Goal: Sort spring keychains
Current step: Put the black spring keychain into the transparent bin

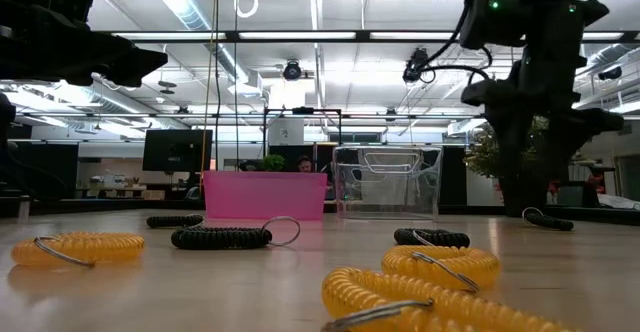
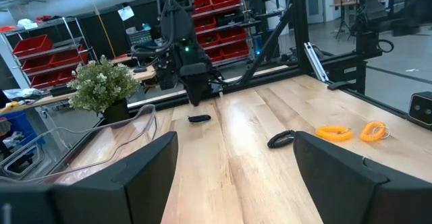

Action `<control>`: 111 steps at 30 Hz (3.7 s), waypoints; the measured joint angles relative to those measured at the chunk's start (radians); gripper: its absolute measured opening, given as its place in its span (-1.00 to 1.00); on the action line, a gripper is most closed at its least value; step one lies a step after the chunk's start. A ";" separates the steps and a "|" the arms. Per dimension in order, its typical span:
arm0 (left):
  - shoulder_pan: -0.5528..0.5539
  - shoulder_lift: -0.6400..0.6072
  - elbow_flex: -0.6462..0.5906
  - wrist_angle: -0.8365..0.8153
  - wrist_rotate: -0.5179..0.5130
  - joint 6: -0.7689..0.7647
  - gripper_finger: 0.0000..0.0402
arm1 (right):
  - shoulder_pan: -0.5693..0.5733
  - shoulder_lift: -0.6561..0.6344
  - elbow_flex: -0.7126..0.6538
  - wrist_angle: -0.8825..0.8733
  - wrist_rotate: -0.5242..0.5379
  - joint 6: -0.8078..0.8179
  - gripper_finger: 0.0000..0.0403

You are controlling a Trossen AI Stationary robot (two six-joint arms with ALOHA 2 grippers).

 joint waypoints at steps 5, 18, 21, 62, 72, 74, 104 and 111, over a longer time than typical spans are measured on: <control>0.000 0.000 0.000 0.000 0.000 0.000 0.49 | -0.003 0.048 0.000 -0.034 0.003 -0.001 0.28; 0.000 -0.001 0.000 0.000 0.000 0.000 0.49 | -0.051 0.328 -0.033 0.093 0.048 -0.085 0.27; 0.000 -0.001 0.000 0.000 0.000 0.000 0.49 | -0.049 0.320 -0.033 0.081 0.052 -0.073 0.27; 0.000 0.000 0.000 0.000 0.000 0.000 0.49 | 0.038 0.275 -0.045 0.134 0.107 -0.055 -0.26; 0.000 0.000 0.000 0.000 0.000 0.000 0.49 | 0.040 0.273 -0.045 0.141 0.081 -0.114 -0.89; 0.000 0.000 0.000 0.000 0.000 0.000 0.49 | 0.040 0.274 -0.045 0.141 0.081 -0.113 -0.86; 0.000 0.000 0.000 0.000 0.000 0.000 0.49 | 0.183 -0.040 -0.049 0.323 0.594 -0.301 -0.91; 0.000 0.000 0.000 0.000 0.000 0.000 0.49 | 0.185 -0.080 -0.047 0.692 0.633 -0.644 -0.90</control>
